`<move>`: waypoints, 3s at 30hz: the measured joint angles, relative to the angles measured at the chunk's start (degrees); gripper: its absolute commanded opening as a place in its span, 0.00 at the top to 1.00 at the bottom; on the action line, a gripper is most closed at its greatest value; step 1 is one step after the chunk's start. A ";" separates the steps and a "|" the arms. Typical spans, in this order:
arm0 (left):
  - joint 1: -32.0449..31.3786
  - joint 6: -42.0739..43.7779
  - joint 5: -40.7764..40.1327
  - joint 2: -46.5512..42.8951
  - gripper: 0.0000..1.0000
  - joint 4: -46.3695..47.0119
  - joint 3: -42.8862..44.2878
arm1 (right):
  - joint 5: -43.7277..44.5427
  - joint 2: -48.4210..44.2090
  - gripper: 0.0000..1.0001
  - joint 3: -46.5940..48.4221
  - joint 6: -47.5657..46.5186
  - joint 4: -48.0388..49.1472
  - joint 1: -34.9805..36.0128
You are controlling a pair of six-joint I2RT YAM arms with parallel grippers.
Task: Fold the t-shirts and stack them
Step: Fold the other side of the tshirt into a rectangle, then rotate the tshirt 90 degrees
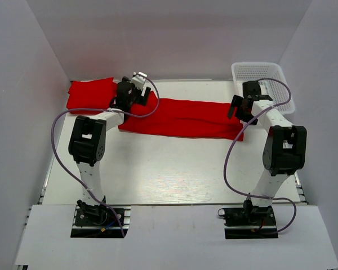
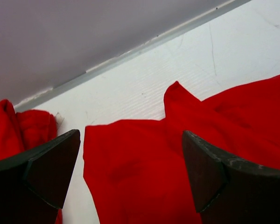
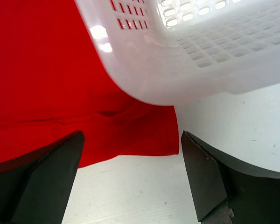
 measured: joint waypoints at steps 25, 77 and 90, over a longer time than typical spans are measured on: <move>-0.17 -23.37 5.64 -2.47 0.00 -24.72 -1.81 | -8.92 8.41 0.10 -0.85 -2.27 3.52 7.85; -1.66 -42.40 19.17 48.76 0.00 -14.03 65.51 | -43.08 9.29 0.10 -4.68 -17.44 13.73 54.62; -1.73 -36.48 12.37 33.86 0.00 -18.25 62.07 | -18.84 1.64 0.10 3.19 -10.88 1.84 55.23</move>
